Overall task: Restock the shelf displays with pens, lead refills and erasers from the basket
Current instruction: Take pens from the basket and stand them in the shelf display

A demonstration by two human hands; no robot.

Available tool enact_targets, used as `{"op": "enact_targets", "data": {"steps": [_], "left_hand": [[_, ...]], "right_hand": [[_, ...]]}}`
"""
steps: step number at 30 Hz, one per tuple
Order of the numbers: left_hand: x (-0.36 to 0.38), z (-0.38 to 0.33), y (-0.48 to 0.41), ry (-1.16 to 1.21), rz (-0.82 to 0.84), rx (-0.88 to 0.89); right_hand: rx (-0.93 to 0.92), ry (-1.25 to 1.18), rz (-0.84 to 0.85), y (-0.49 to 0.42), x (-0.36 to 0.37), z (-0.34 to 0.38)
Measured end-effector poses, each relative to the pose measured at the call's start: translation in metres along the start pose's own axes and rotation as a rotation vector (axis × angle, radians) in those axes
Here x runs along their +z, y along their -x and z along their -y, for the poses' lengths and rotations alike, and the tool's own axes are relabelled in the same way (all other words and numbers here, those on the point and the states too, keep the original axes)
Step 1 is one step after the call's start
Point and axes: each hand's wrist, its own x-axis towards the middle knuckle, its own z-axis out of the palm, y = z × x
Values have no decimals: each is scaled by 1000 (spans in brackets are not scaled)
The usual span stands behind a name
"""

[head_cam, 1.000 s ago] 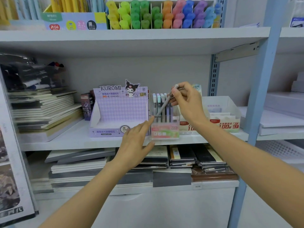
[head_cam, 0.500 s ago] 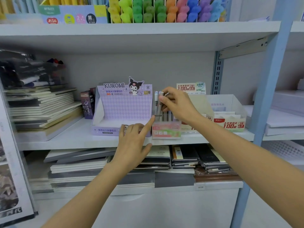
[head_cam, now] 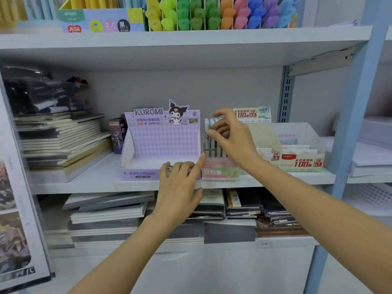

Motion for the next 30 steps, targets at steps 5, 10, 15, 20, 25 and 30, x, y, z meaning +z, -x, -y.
{"op": "enact_targets", "data": {"steps": [5, 10, 15, 20, 25, 30], "left_hand": [[3, -2, 2, -22, -30, 15], [4, -6, -1, -25, -4, 11], [1, -7, 10, 63, -34, 25], [31, -19, 70, 224, -347, -15], [119, -28, 188, 407, 117, -137], [191, -27, 310, 360, 733, -214]], "right_hand": [[24, 327, 161, 39, -7, -14], [-4, 325, 226, 34, -2, -22], [-36, 358, 166, 45, 1, -21], [-209, 75, 93, 121, 30, -27], [196, -52, 591, 256, 95, -78], [475, -28, 1182, 380, 131, -122]]}}
